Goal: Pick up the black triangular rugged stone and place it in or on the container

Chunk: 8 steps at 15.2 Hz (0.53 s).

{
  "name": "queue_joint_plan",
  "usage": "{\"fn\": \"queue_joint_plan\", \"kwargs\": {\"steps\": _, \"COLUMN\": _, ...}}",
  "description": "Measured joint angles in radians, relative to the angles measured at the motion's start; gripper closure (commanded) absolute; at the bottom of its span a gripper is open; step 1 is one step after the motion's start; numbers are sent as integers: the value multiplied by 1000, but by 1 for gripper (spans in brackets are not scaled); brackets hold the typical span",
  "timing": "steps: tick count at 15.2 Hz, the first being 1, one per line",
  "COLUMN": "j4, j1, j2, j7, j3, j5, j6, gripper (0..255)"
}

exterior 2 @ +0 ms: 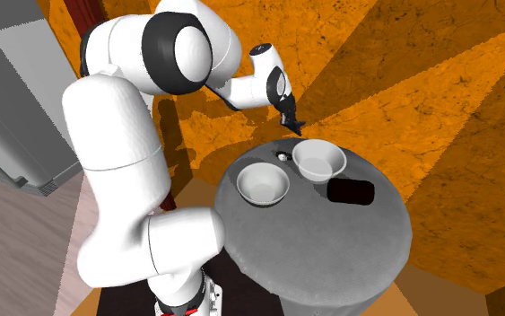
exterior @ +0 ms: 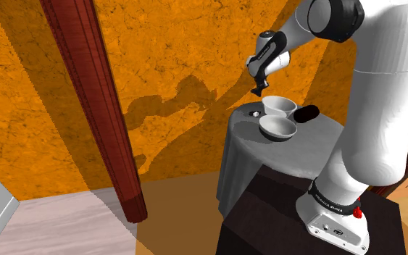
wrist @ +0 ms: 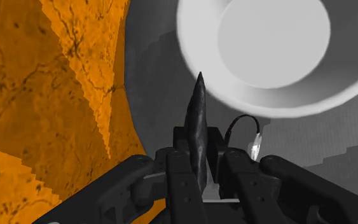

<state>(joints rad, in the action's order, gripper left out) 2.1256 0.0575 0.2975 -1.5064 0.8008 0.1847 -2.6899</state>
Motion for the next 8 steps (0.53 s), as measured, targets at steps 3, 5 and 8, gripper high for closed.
{"fn": "queue_joint_plan", "kwargs": {"steps": 3, "j4": -9, "j1": 16, "j2": -34, "j7": 4, "j3": 18, "j5": 23, "j6": 37, "gripper": 255}}
{"fn": "queue_joint_plan", "kwargs": {"steps": 5, "j4": -9, "j1": 19, "j2": -56, "j7": -1, "j3": 29, "j5": 37, "j6": 53, "gripper": 255}}
{"fn": "queue_joint_plan", "kwargs": {"steps": 8, "j4": 33, "j1": -4, "j2": -101, "j7": -40, "j3": 58, "j5": 60, "j6": 32, "gripper": 255}}
